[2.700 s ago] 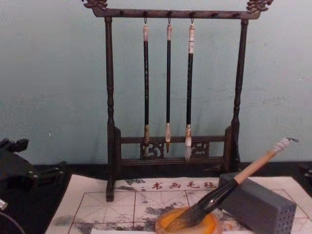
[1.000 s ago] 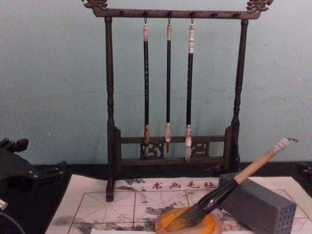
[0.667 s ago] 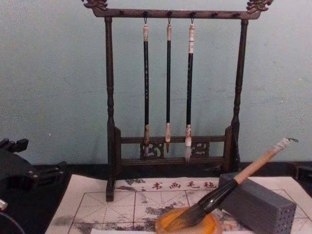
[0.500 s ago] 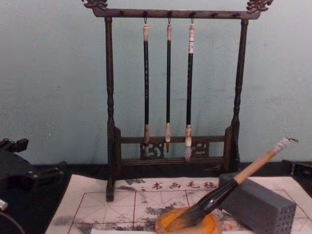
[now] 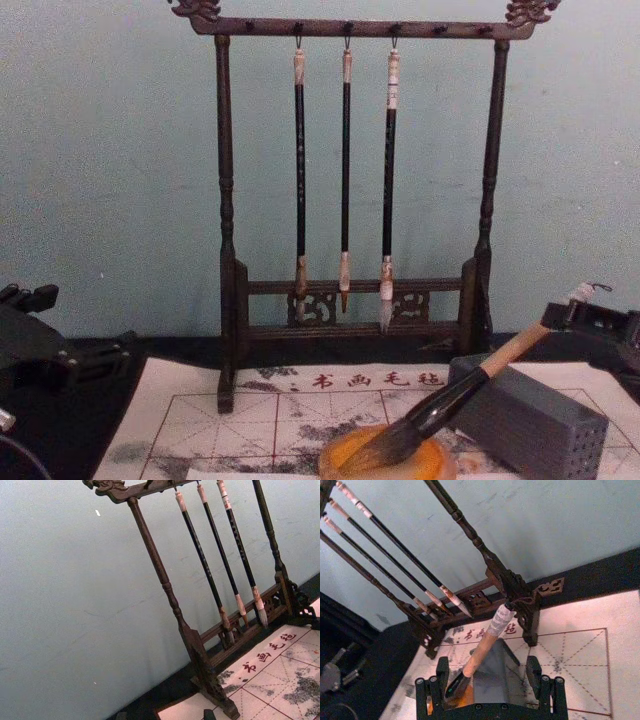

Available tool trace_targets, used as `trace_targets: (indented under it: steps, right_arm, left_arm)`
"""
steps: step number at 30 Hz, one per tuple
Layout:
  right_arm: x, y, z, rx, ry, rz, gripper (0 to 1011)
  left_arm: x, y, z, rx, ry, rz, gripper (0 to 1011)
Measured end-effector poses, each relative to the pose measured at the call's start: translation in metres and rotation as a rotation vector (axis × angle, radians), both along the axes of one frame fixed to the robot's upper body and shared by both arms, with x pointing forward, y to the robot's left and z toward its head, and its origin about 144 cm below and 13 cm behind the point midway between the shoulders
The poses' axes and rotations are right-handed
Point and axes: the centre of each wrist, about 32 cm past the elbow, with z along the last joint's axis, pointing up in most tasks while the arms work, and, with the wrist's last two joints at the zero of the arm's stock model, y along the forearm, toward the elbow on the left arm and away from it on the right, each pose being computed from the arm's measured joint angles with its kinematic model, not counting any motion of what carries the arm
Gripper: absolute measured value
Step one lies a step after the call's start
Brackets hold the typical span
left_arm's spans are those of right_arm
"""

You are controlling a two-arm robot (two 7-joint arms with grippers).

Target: Pick up the brush from the inkstone, write on the paper, then place the brush back to its original position.

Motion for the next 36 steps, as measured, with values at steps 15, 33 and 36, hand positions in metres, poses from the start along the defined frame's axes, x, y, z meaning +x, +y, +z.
trace_targets:
  steps: [15, 33, 36]
  right_arm:
    - [0.024, 0.010, -0.008, 0.124, 0.059, -0.002, 1002]
    - [0.024, 0.027, -0.020, 0.191, 0.024, -0.054, 1003]
    - [0.024, 0.028, -0.022, 0.196, 0.031, -0.053, 1003]
  left_arm:
    - [0.000, 0.000, 0.000, 0.000, 0.000, 0.000, 1001]
    - [0.000, 0.000, 0.000, 0.000, 0.000, 0.000, 1001]
    - [0.000, 0.000, 0.000, 0.000, 0.000, 0.000, 1001]
